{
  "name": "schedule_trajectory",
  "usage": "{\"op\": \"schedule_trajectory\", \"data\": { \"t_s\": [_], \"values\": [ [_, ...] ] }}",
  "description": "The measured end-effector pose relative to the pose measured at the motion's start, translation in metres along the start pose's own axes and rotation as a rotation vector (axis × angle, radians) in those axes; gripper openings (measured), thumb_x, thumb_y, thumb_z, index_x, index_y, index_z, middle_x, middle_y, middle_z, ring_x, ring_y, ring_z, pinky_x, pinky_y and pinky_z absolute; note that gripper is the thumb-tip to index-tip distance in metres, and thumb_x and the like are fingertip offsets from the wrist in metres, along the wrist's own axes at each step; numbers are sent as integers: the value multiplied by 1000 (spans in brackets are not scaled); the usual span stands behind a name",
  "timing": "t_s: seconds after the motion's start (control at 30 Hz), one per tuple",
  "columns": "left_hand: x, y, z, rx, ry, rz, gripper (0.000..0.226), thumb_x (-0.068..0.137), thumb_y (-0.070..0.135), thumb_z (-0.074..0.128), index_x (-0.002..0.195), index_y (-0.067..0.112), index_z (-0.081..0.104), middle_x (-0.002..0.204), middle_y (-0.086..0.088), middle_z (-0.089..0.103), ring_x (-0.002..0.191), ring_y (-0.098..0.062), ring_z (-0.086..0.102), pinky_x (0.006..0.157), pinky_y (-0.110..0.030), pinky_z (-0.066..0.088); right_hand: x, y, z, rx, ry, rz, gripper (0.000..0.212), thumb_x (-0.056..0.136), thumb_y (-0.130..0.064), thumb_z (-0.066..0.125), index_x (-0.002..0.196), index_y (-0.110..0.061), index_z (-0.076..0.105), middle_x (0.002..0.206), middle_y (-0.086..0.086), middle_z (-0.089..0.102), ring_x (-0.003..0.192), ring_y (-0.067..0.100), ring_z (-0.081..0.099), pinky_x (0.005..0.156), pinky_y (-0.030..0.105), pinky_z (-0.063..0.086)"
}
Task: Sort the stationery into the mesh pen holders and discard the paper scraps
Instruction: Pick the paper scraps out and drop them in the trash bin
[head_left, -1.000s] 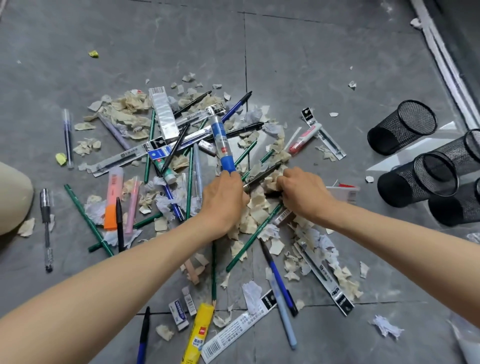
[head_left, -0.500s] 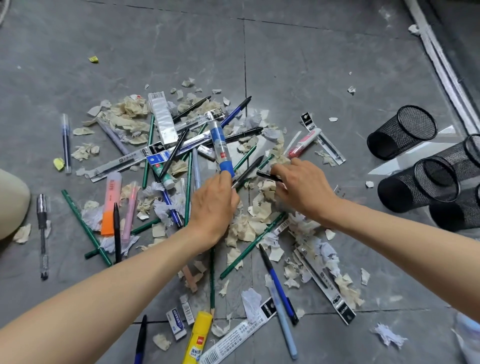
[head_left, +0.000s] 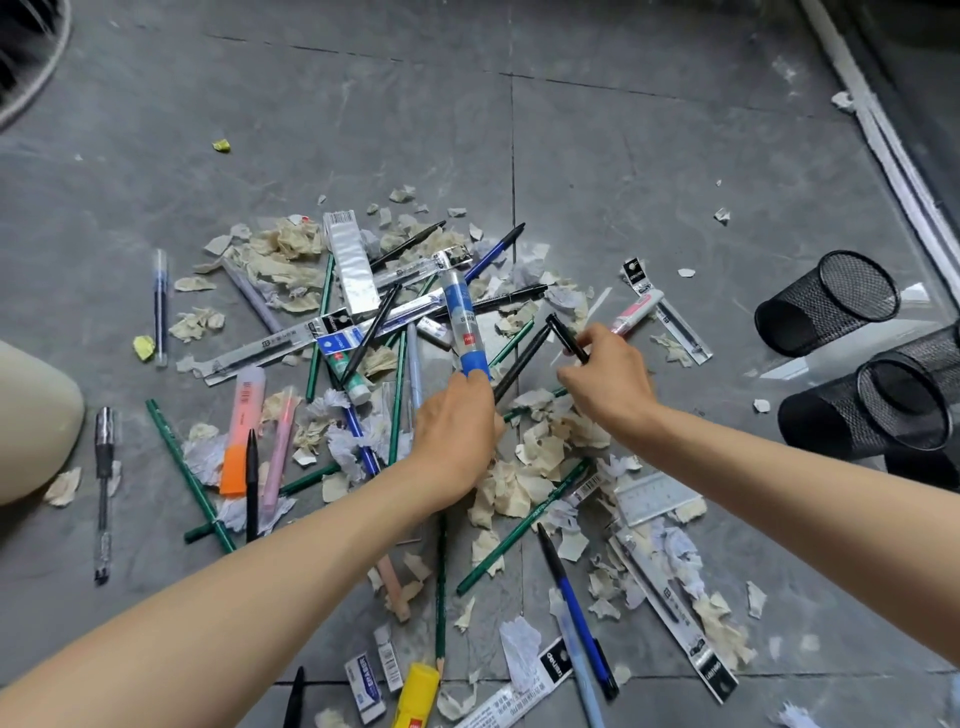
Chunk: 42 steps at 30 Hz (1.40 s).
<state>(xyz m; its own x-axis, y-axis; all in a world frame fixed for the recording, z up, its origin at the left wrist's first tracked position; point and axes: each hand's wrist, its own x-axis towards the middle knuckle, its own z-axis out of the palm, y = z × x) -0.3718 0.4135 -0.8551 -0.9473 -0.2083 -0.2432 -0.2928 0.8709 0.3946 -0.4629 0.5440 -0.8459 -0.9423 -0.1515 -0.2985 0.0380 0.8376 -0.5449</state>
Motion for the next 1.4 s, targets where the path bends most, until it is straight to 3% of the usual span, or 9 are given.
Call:
{"op": "schedule_trajectory", "data": {
  "t_s": [0.13,0.23,0.37,0.6,0.77,0.97,1.07,1.2,1.4],
  "values": [
    [5,-10,-2,-203,96,-80,21,93,28,53,105,12,47,93,-5,55,82,-26,55,68,-37,44,7,-13,1,116,-109,66,6,85,-8,64,88,-4,67,87,12,67,79,24,63,77,39,54],
    [17,-20,-7,-381,143,-251,22,92,27,57,98,10,44,82,-1,51,74,-22,50,59,-33,35,11,-27,9,183,-178,63,7,85,-10,64,85,-4,67,76,10,63,66,17,56,62,34,49],
    [28,-36,-15,-429,172,-359,27,91,29,58,93,9,40,75,-2,46,64,-16,44,50,-30,28,15,-46,24,143,-262,56,27,82,-30,72,82,-4,65,61,4,57,53,14,50,54,27,41],
    [33,-37,-24,-337,276,-425,34,90,38,57,107,12,43,100,-2,43,86,-20,46,72,-33,36,21,-67,46,6,-243,65,39,74,-41,77,63,-12,52,59,2,54,49,14,48,47,26,36],
    [39,-35,-29,-581,202,-362,35,97,45,37,98,14,54,90,1,59,83,-19,55,68,-31,35,14,-79,51,317,-208,46,43,79,-46,69,60,-11,54,58,3,53,52,15,46,51,25,35],
    [54,-56,-32,-841,153,-405,38,86,46,57,99,11,62,88,-4,65,78,-22,58,69,-33,43,8,-83,53,546,-378,-3,15,90,-9,52,85,-11,66,71,6,53,51,9,45,42,16,35],
    [60,-64,-30,-876,170,-495,44,84,44,60,116,15,52,99,-3,58,84,-24,52,69,-30,39,8,-85,54,603,-463,10,35,81,13,40,102,0,65,77,12,47,56,16,41,47,24,34],
    [51,-71,-39,-468,242,-428,43,92,44,50,122,14,39,96,-2,52,82,-26,50,67,-32,37,16,-89,53,584,-350,-32,53,83,16,48,128,-11,52,77,0,56,55,13,54,57,30,48],
    [32,-66,-46,211,321,-104,34,99,38,37,122,14,34,102,-10,45,68,-23,46,54,-33,33,22,-87,56,730,-348,-41,54,90,11,45,137,-16,39,100,5,54,92,14,60,85,27,53]
  ]
}}
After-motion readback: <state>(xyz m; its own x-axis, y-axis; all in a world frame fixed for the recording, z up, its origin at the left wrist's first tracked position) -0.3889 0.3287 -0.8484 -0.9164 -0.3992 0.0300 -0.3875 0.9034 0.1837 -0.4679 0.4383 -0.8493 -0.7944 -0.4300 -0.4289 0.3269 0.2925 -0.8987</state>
